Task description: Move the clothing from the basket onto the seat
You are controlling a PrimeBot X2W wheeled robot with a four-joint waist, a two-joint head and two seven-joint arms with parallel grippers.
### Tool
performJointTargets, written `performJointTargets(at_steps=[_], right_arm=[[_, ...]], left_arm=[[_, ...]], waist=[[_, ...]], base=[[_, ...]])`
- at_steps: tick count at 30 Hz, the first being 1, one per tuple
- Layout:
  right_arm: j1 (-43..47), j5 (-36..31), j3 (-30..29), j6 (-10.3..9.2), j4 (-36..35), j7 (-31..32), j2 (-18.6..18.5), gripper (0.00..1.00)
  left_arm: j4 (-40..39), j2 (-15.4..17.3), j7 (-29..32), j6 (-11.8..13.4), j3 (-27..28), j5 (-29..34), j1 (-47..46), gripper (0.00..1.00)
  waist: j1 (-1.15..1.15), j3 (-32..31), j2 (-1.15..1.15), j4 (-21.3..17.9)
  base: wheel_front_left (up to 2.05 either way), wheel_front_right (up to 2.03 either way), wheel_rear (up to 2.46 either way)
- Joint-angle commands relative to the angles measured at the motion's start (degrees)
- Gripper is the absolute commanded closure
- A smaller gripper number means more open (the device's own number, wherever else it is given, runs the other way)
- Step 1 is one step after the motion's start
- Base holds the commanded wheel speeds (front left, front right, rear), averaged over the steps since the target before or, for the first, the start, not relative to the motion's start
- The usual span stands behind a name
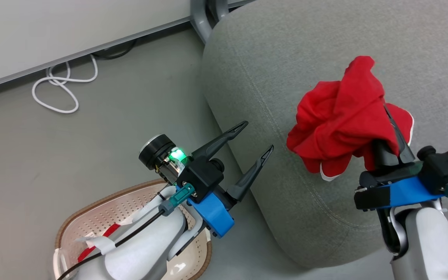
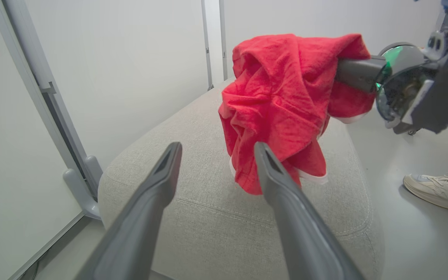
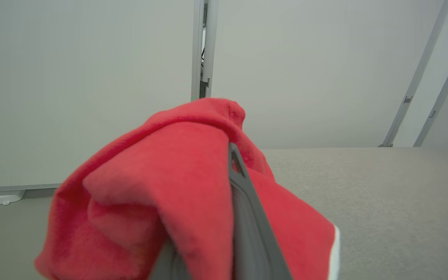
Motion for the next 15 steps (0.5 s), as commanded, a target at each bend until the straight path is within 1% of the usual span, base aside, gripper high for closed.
performJointTargets(at_steps=[1,8,15], right_arm=[[0.8,0.2,-0.5,0.01,-0.5,-0.2,-0.1,1.00],[3.5,0.6,-3.6,0.01,-2.9,-0.2,-0.1,1.00],[3.9,1.1,-5.2,0.01,-4.3,-0.2,-0.1,1.00]], left_arm=[[-0.2,0.4,0.0,0.1,-0.2,0.4,0.5,0.00],[-0.9,0.7,0.1,0.5,-0.7,0.6,0.2,0.00],[-1.1,0.8,-0.4,0.8,-0.9,0.8,-0.5,0.00]], waist=[[0.00,-0.1,0.00,-0.6],[0.00,0.4,0.00,-2.8],[0.00,0.7,0.00,-2.9]], base=[[0.00,0.00,0.00],[0.00,0.00,0.00],[0.00,0.00,0.00]])
